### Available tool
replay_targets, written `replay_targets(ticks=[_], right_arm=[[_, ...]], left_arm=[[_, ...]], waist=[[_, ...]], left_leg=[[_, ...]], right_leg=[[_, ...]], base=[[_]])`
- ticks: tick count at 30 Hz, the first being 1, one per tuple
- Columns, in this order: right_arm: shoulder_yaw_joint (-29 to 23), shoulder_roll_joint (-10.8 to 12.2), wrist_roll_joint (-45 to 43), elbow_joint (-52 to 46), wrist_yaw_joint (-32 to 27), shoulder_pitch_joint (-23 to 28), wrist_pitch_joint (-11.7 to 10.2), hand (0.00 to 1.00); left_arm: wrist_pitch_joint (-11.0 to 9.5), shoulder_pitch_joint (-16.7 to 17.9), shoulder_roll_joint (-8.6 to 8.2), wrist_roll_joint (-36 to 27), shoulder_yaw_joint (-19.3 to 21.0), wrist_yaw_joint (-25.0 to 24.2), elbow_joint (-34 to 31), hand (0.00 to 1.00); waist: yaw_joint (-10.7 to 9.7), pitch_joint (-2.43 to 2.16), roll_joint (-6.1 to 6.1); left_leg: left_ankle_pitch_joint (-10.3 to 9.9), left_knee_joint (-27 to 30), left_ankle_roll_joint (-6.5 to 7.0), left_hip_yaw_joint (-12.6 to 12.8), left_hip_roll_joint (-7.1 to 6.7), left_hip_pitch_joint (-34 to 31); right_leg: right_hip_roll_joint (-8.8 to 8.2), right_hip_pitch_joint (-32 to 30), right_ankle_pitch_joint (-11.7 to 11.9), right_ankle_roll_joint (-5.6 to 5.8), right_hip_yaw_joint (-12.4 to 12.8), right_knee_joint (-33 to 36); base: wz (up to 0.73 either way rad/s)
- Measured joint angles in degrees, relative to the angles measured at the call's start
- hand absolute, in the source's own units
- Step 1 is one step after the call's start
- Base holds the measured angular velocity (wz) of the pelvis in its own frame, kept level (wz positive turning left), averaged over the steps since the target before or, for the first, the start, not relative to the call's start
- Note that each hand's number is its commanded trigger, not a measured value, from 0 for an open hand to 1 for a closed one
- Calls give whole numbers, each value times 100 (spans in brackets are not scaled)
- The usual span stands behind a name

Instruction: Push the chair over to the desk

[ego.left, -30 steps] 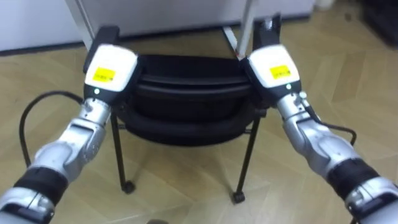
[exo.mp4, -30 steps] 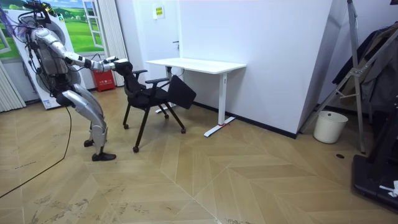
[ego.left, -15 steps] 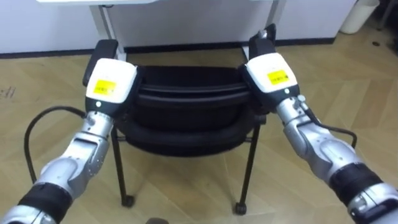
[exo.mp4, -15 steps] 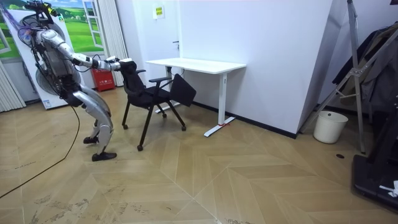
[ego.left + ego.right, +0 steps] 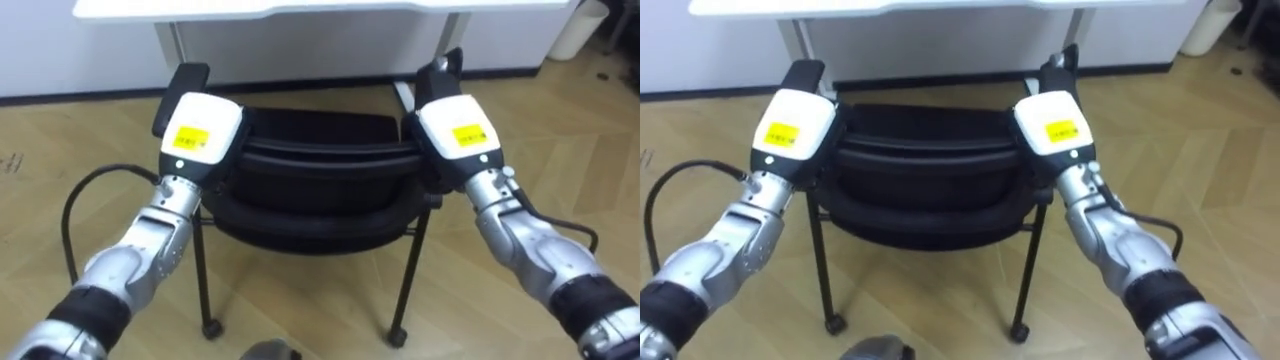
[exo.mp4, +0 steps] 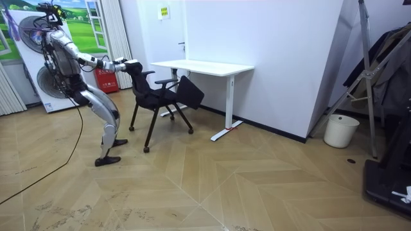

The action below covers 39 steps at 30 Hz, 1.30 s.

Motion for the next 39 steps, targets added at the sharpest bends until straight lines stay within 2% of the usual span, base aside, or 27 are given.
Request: replay_targets(ticks=[1,3,4,5,6,7,8,10,12,14,15,16,17,18,19,21,22,23,24,25,26,28,29,33,37,38,39], right_arm=[[-45,1,0,-16,-15,0,-7,100],[-102,14,4,10,-17,38,-23,100],[-143,31,20,-8,-13,121,-42,100],[-148,18,61,-46,-9,141,-45,100],[-146,2,61,-54,-6,110,-44,100],[-129,-6,53,-68,-10,20,-18,100],[-74,-22,52,-66,-12,-53,-12,100],[-62,-5,57,-37,-55,-69,-10,100],[-58,53,67,-14,-102,-67,2,100],[-60,136,70,14,-200,-71,82,100],[-60,147,69,20,-208,-72,91,100],[-58,152,68,24,-223,-71,84,100],[-57,186,64,16,-224,-86,94,100],[-56,208,60,12,-230,-85,125,100],[-43,241,60,18,-232,-75,159,100],[-16,270,61,20,-234,-31,161,100],[-16,312,59,24,-241,2,163,100],[-16,357,57,38,-241,39,183,100],[-16,360,56,46,-241,59,186,100],[-16,346,57,38,-241,71,183,100],[-18,332,57,26,-238,36,186,100],[-18,318,57,23,-214,-13,188,100],[-18,299,57,-5,-195,-15,185,100],[-15,236,-66,-243,-42,-69,183,100],[29,263,-197,-447,185,-72,195,100],[36,269,-213,-445,216,-61,192,100],[44,275,-214,-432,237,-50,197,100]], left_arm=[[18,17,20,2,26,-74,-109,100],[27,25,26,25,58,-201,-222,100],[24,26,25,41,55,-302,-262,100],[20,23,44,42,56,-360,-316,100],[15,24,39,39,86,-364,-327,100],[-15,30,44,37,170,-370,-326,100],[-63,54,21,34,245,-374,-326,100],[-113,48,93,35,276,-363,-342,100],[-185,8,149,35,268,-355,-339,100],[-209,-44,198,35,266,-359,-315,100],[-210,-48,207,37,262,-357,-312,100],[-222,-52,226,37,256,-347,-308,100],[-234,-55,257,34,262,-314,-300,100],[-234,-62,258,34,269,-309,-284,100],[-241,-80,275,35,268,-311,-261,100],[-301,-79,304,36,254,-305,-187,100],[-301,-68,328,36,242,-308,-176,100],[-298,-39,340,37,242,-314,-178,100],[-288,-29,325,39,240,-318,-177,100],[-281,-14,318,39,232,-337,-191,100],[-233,-12,328,37,224,-323,-251,100],[-159,-1,319,27,223,-329,-308,100],[-91,41,311,24,225,-361,-394,100],[98,326,309,46,399,-265,-729,100],[204,656,321,34,539,-135,-918,100],[224,705,317,33,549,-135,-932,100],[237,719,300,33,541,-138,-921,100]], waist=[[16,-5,-6],[7,30,-34],[-39,-14,-137],[-69,-58,-230],[-51,-53,-245],[106,31,-132],[310,38,-56],[413,49,-25],[363,70,-11],[373,90,19],[372,106,44],[396,140,113],[450,134,103],[459,136,106],[449,142,107],[387,137,81],[327,135,66],[317,99,4],[302,96,2],[313,52,-5],[374,53,1],[362,55,9],[355,47,0],[380,34,-28],[362,27,-33],[367,27,-31],[378,28,-28]], left_leg=[[-17,-7,95,97,24,2],[-67,-4,208,394,230,53],[-82,-3,235,579,331,116],[-91,0,242,801,457,174],[-95,20,240,840,480,192],[-136,44,179,826,506,249],[-164,33,184,763,497,245],[-191,58,180,610,505,232],[-221,86,168,484,544,256],[-286,134,175,447,655,269],[-307,137,171,413,665,290],[-356,131,161,310,675,328],[-382,127,132,291,710,345],[-388,122,120,257,717,357],[-408,106,82,169,714,408],[-457,112,-9,63,729,468],[-490,113,-74,33,795,509],[-534,119,-185,6,837,544],[-558,142,-254,-61,865,563],[-579,166,-403,-142,933,598],[-562,124,-527,-208,1000,628],[-539,48,-696,-349,1034,647],[-545,-35,-743,-398,1059,698],[-426,-478,-939,-402,1126,862],[-284,-738,-1155,-467,1234,1236],[-245,-474,-1089,-578,1241,1228],[-225,-315,-1054,-663,1239,1224]], right_leg=[[-87,53,13,56,-61,-7],[-294,171,-20,16,-337,438],[-465,348,35,-86,-607,1049],[-578,472,14,-149,-876,1218],[-656,482,16,-168,-972,1189],[-664,441,120,-219,-1077,1201],[-631,327,247,-241,-1112,1243],[-630,303,455,-280,-1245,1324],[-576,254,705,-304,-1250,1438],[-526,67,1134,-331,-1198,1679],[-511,54,1218,-329,-1200,1707],[-429,-21,1173,-268,-1160,1730],[-364,-244,939,-205,-1035,1647],[-338,-358,851,-196,-987,1534],[-305,-542,776,-183,-943,1139],[-228,-747,824,-203,-897,254],[-170,-755,977,-256,-786,-527],[-66,-742,1214,-244,-643,-1083],[-2,-711,1343,-240,-608,-1119],[188,-662,1369,-251,-602,-1125],[316,-617,1401,-305,-651,-1124],[382,-544,1549,-473,-784,-1131],[407,-526,1550,-563,-814,-1108],[523,-546,1441,-710,-885,-1197],[653,-361,1105,-863,-948,-1065],[667,-285,972,-970,-952,-904],[680,-232,895,-990,-953,-832]], base=[[7],[23],[31],[20],[-39],[-85],[-94],[-43],[9],[-4],[-15],[-18],[-17],[0],[25],[42],[51],[55],[40],[21],[11],[18],[22],[-3],[2],[7],[5]])
